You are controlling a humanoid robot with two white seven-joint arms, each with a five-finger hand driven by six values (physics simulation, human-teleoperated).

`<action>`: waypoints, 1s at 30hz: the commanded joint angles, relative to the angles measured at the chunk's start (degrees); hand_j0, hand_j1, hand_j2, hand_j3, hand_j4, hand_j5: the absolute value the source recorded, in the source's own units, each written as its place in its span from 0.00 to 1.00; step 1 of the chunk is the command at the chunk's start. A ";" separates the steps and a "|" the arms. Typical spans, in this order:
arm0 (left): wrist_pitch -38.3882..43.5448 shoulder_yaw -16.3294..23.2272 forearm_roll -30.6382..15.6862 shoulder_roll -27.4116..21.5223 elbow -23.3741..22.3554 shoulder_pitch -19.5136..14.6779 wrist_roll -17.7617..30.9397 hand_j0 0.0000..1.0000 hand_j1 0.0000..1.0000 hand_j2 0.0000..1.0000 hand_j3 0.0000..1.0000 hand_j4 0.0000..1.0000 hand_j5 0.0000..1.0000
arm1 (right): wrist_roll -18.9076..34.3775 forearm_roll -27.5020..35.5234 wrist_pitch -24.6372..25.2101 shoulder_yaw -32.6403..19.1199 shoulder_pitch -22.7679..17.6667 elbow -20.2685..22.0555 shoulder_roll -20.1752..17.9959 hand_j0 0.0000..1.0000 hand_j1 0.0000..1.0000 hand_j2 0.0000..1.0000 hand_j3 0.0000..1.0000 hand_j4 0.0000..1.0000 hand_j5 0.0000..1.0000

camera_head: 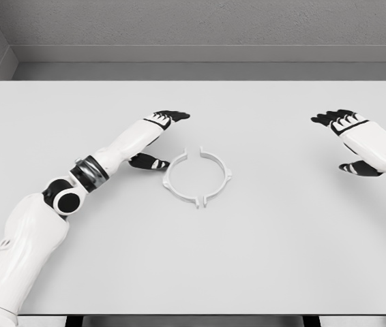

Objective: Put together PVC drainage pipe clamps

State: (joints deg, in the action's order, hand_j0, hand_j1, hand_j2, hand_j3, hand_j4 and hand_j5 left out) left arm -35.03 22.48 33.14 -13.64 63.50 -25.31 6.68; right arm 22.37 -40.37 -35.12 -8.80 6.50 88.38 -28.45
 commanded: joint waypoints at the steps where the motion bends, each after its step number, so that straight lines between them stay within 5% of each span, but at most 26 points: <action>1: 0.03 -0.07 -0.44 0.02 0.04 0.00 -0.09 1.00 1.00 1.00 1.00 1.00 1.00 | -0.04 0.47 0.12 0.01 0.00 0.21 -0.20 1.00 1.00 1.00 1.00 1.00 1.00; 9: 0.03 -2.61 -1.41 -2.70 0.13 -0.70 -0.09 1.00 1.00 1.00 1.00 1.00 1.00 | 0.04 0.47 0.12 0.45 0.09 0.57 -0.20 1.00 1.00 1.00 1.00 1.00 1.00; 16: 0.03 -2.44 -2.91 -10.96 10.06 4.74 -0.09 1.00 1.00 1.00 1.00 1.00 1.00 | 0.04 0.47 0.12 0.45 0.09 0.74 -0.11 1.00 1.00 1.00 1.00 1.00 1.00; 30: 0.03 1.95 -2.03 -8.42 11.65 6.15 -0.09 1.00 1.00 1.00 1.00 1.00 1.00 | 0.04 0.38 0.12 0.45 0.00 0.48 -0.20 1.00 1.00 1.00 1.00 1.00 1.00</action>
State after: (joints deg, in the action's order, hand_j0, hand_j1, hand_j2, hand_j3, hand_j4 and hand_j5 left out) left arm -35.03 23.45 31.40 -22.73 75.29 -19.16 6.62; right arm 22.42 -40.38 -35.12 -8.33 6.50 88.85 -28.59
